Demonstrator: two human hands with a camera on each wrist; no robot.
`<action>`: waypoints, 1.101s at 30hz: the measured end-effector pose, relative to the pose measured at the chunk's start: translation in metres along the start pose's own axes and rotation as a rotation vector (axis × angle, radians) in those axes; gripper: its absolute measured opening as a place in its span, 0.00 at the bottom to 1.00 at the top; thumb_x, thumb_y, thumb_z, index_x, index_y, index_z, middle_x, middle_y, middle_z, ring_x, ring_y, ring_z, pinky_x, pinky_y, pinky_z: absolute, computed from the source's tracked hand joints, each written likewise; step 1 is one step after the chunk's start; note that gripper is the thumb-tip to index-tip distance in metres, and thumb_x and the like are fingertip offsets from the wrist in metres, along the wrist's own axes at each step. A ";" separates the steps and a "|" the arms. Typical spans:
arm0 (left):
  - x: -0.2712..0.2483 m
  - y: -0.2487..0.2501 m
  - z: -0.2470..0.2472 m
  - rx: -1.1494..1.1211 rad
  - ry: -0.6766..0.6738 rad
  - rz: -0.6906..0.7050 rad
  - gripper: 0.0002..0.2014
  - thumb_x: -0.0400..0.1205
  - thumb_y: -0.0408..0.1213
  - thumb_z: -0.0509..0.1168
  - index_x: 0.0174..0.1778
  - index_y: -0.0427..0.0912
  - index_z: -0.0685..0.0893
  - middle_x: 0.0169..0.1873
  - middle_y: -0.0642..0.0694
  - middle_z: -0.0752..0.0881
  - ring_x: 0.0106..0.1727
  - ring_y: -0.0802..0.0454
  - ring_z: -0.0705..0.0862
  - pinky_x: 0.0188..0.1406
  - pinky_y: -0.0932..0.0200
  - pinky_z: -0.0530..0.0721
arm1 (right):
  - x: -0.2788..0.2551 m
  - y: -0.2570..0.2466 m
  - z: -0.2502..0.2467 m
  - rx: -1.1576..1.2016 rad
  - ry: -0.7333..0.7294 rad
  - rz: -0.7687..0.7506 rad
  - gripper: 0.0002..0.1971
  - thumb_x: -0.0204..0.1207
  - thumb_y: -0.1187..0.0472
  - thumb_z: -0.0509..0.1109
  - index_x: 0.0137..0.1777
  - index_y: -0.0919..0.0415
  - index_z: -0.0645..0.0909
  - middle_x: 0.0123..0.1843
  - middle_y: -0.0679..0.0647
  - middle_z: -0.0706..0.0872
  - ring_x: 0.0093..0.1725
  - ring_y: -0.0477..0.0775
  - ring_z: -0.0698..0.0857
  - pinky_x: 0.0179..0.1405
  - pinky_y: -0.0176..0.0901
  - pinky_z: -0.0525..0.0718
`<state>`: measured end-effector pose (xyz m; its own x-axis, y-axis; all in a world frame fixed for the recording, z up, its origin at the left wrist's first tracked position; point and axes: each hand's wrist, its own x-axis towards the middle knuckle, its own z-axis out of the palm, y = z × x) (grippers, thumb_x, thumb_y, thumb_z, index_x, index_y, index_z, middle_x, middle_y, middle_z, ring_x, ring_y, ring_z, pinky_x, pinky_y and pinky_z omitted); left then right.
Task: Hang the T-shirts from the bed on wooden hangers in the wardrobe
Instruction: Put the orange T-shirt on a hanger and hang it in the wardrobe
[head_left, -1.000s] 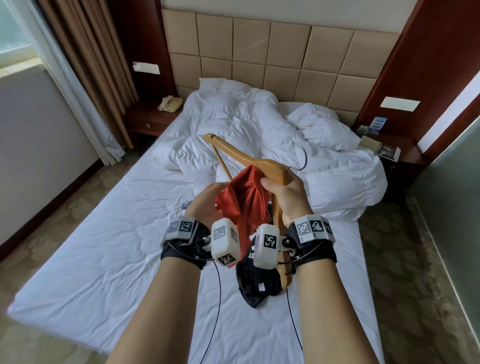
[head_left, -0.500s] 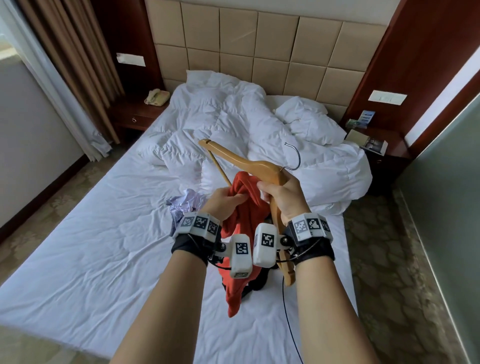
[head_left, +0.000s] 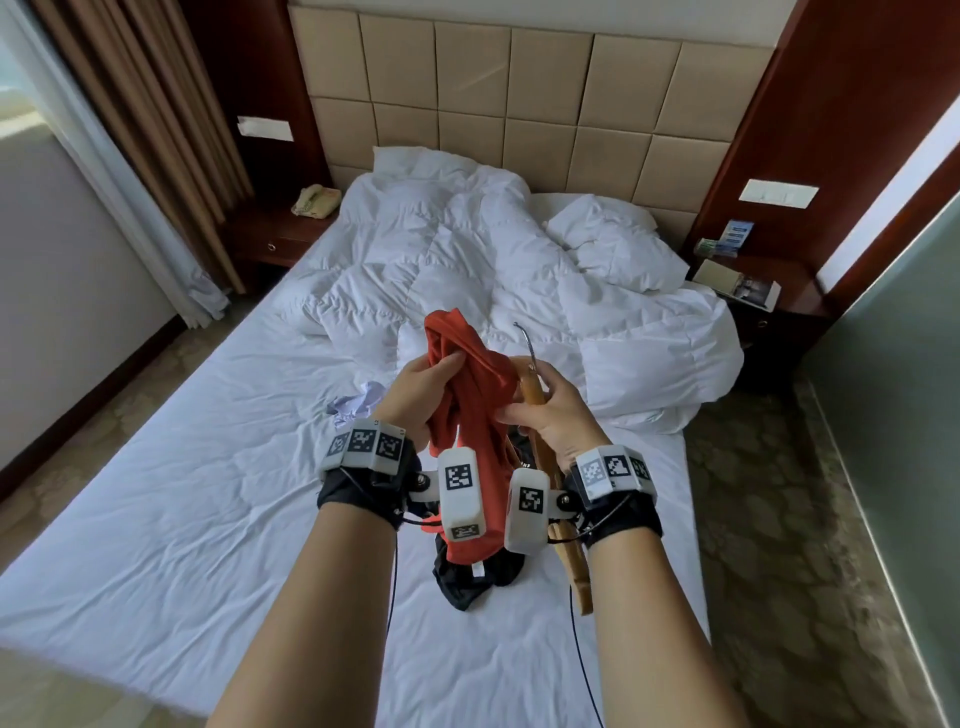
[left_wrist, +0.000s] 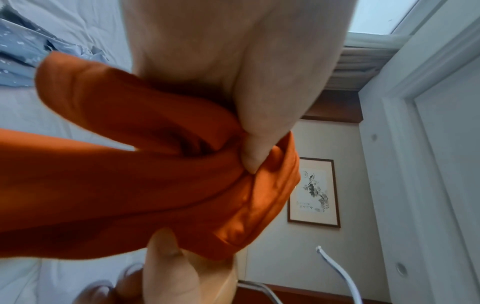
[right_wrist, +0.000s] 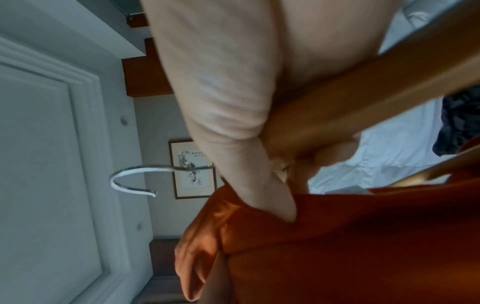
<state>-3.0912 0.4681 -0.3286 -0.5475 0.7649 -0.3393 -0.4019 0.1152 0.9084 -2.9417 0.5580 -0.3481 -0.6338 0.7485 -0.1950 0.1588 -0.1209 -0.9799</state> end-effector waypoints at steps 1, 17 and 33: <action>-0.001 0.000 0.000 -0.019 0.016 -0.001 0.08 0.87 0.36 0.63 0.53 0.37 0.85 0.46 0.35 0.90 0.44 0.42 0.90 0.42 0.49 0.88 | 0.001 -0.001 0.000 0.006 0.004 -0.004 0.29 0.66 0.72 0.81 0.62 0.44 0.84 0.45 0.51 0.87 0.44 0.48 0.87 0.42 0.42 0.82; -0.013 0.008 0.005 0.164 0.018 -0.012 0.10 0.84 0.37 0.67 0.58 0.38 0.88 0.51 0.35 0.91 0.54 0.38 0.90 0.59 0.41 0.87 | 0.008 -0.010 0.011 0.149 -0.044 -0.095 0.33 0.63 0.66 0.86 0.67 0.47 0.81 0.59 0.57 0.90 0.59 0.58 0.90 0.62 0.58 0.88; 0.008 -0.009 0.000 0.166 0.209 0.054 0.08 0.81 0.30 0.70 0.54 0.38 0.82 0.42 0.42 0.84 0.39 0.51 0.83 0.37 0.59 0.81 | 0.035 -0.037 -0.004 0.343 0.085 -0.067 0.25 0.73 0.79 0.72 0.69 0.61 0.76 0.47 0.57 0.82 0.41 0.51 0.87 0.36 0.42 0.88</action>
<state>-3.0918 0.4731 -0.3395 -0.7119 0.6271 -0.3162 -0.2513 0.1930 0.9485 -2.9666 0.5907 -0.3188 -0.5668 0.8119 -0.1397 -0.1532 -0.2705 -0.9505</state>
